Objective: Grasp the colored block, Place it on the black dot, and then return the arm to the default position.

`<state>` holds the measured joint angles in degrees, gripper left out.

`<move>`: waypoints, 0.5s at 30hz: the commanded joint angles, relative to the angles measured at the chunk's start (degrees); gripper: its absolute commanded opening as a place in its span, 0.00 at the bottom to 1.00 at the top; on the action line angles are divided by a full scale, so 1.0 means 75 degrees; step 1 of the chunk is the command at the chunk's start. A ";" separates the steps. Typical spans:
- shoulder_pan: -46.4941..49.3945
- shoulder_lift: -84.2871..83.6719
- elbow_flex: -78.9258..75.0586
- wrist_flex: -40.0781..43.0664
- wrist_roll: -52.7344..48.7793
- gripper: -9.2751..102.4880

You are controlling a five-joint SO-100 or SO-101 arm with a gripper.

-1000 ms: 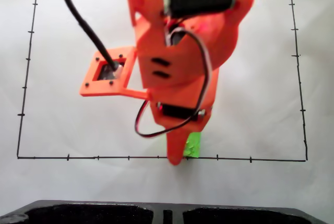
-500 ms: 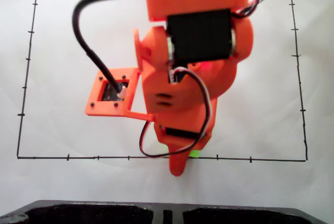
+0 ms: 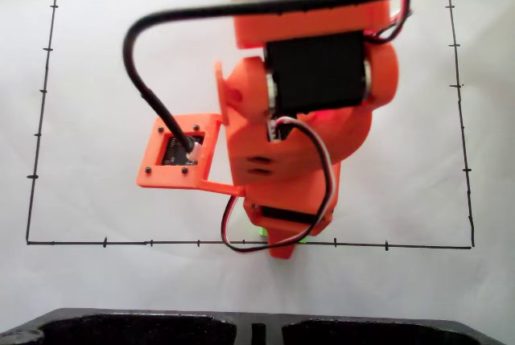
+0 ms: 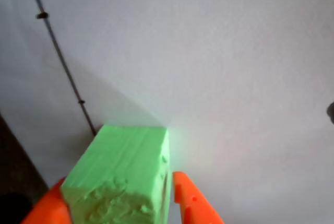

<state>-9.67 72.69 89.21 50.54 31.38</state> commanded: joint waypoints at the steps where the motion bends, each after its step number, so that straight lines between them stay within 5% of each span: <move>1: 0.0094 0.0047 -0.0316 -0.0082 0.0000 0.27; 15: 0.0305 0.0152 -0.0281 -0.0070 -0.0223 0.15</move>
<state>-8.26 72.33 88.59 49.66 30.50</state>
